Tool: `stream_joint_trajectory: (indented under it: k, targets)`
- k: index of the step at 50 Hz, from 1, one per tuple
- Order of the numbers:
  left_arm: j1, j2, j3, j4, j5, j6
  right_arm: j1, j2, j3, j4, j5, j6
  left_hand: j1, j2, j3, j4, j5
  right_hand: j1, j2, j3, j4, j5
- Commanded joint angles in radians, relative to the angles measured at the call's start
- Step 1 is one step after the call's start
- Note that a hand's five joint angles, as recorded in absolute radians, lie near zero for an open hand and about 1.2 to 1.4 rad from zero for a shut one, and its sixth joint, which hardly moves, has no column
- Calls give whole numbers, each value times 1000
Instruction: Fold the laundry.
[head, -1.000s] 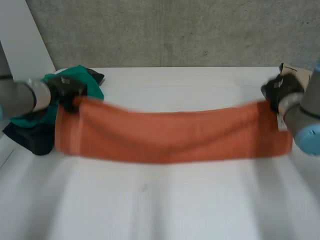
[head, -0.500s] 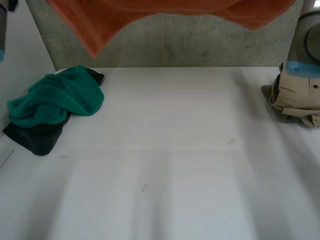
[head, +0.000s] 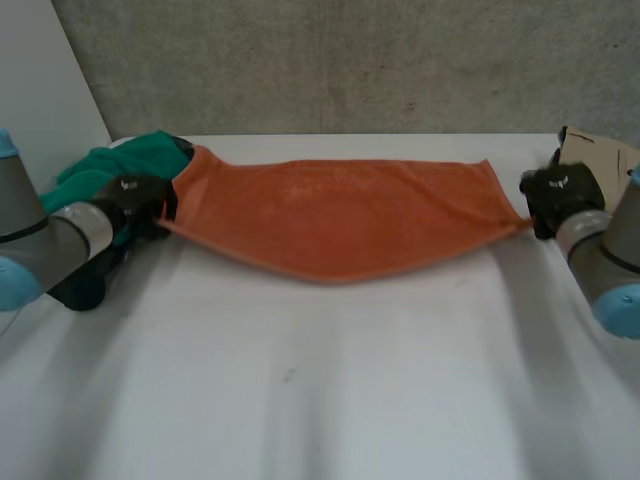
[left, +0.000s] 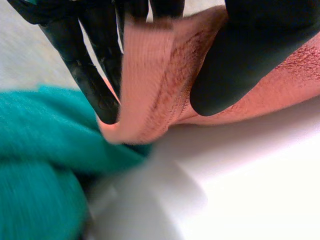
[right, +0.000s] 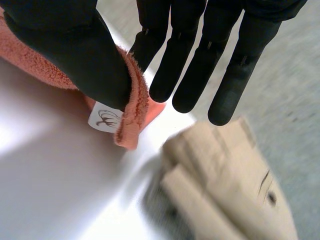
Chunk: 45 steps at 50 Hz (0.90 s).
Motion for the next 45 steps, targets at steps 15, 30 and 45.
stream_joint_trajectory:
  k: [15,30,45]
  targets:
    - [121,332,-342,-674,69,671,-160,-321,229,586,-144,-507,246,196,202,193,213,250,215,202,196,199]
    - [41,72,162,-558,30,268,-46,-28,-130,272,-16,-123,246,196,202,193,213,250,215,202,196,199]
    - [-89,-320,771,-585,-236,145,70,345,-575,138,165,-97,246,196,202,193,213,250,215,202,196,199]
